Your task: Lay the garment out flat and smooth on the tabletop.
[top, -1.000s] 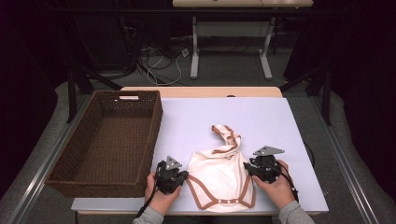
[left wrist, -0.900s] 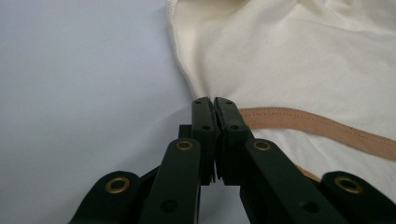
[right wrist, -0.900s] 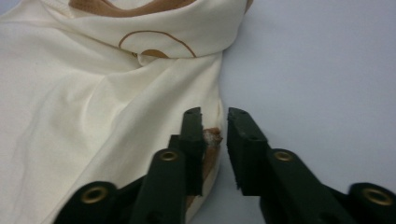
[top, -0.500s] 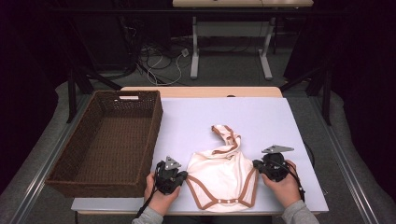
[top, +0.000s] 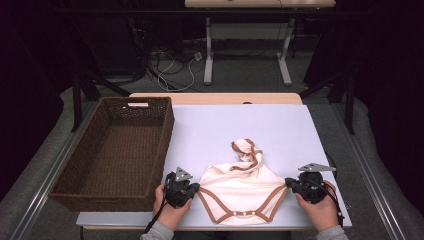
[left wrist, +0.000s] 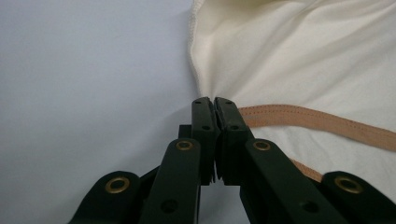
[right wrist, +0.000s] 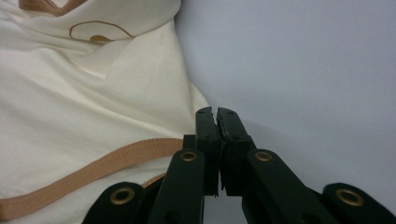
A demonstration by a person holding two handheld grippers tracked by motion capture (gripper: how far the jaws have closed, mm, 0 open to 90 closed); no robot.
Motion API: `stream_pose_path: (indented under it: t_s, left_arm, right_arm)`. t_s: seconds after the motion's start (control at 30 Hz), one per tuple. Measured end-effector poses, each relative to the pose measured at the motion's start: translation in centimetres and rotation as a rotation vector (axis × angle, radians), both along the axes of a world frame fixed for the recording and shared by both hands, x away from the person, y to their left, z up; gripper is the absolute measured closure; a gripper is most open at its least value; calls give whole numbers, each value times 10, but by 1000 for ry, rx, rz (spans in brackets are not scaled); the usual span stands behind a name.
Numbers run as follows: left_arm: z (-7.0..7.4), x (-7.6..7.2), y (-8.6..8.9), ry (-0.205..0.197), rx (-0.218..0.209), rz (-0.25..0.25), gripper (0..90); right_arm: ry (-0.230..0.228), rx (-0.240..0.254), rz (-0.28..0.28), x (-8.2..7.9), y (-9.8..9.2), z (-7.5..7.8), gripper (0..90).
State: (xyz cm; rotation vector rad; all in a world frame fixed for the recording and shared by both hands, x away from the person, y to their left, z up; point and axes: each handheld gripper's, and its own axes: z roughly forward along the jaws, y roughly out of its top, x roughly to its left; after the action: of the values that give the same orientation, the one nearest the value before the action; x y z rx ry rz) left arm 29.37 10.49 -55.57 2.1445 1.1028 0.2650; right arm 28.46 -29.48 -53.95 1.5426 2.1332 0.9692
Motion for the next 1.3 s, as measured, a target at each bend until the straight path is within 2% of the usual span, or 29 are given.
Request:
stream_pose_path:
  t_s: [0.27, 0.3, 0.37, 0.47, 0.57, 0.93, 1.07, 1.2, 1.3]
  left_arm:
    - [0, 1, 2, 5, -10, -1, 875]
    - [0, 1, 2, 5, -11, 0, 874]
    - [-1, 1, 2, 4, -14, 0, 868]
    - [0, 1, 2, 1, -16, 1, 857]
    - [0, 1, 2, -1, -20, 4, 832]
    - [0, -1, -1, -31, -16, -13, 719]
    - [-1, -2, -3, -39, -10, -21, 672]
    - [-1, -2, -2, -60, -26, -25, 614]
    - [-2, -2, -3, -74, -32, -33, 568]
  right_arm:
    - [44, 14, -15, 2, -5, -9, 882]
    - [40, 1, -12, 2, -4, -9, 882]
    - [40, 6, -11, 1, -3, -9, 880]
    - [31, 19, 3, 1, -3, -8, 875]
    - [42, 36, 10, 1, -4, -8, 850]
    - [-12, 55, 23, 1, -6, -4, 751]
    - [-49, 50, 41, 1, -5, -4, 701]
    - [-84, 53, 53, 2, -4, -4, 640]
    - [-118, 61, 83, 2, -2, -4, 582]
